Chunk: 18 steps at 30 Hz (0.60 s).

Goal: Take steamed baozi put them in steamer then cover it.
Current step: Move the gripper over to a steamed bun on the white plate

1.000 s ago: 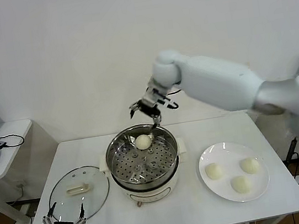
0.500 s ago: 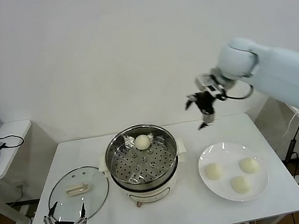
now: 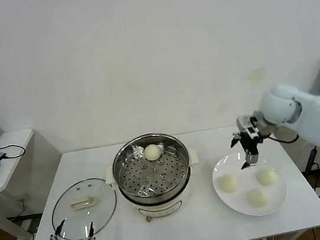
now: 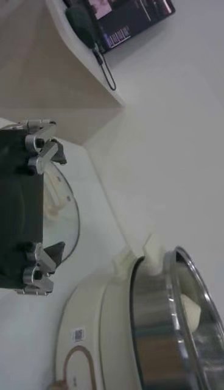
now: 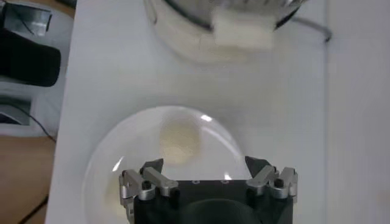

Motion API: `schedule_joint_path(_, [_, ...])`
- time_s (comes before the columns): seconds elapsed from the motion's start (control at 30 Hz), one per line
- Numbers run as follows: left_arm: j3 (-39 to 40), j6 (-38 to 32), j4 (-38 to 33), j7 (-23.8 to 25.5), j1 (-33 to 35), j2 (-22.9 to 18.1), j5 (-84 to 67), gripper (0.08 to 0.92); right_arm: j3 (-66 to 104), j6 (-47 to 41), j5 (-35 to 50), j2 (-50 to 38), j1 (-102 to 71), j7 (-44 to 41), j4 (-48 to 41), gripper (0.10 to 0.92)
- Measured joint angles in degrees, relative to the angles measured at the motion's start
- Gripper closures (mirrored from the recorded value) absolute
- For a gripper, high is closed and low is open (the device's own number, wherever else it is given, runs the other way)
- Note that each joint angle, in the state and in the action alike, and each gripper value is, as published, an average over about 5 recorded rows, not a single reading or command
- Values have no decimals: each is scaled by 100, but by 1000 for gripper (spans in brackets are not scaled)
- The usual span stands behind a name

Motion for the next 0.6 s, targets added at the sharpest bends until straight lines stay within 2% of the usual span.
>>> schedule_joint_path(0.6, [-8, 2, 92, 24, 24, -46, 75, 177, 616, 7, -673, 682, -1076, 147, -712, 203])
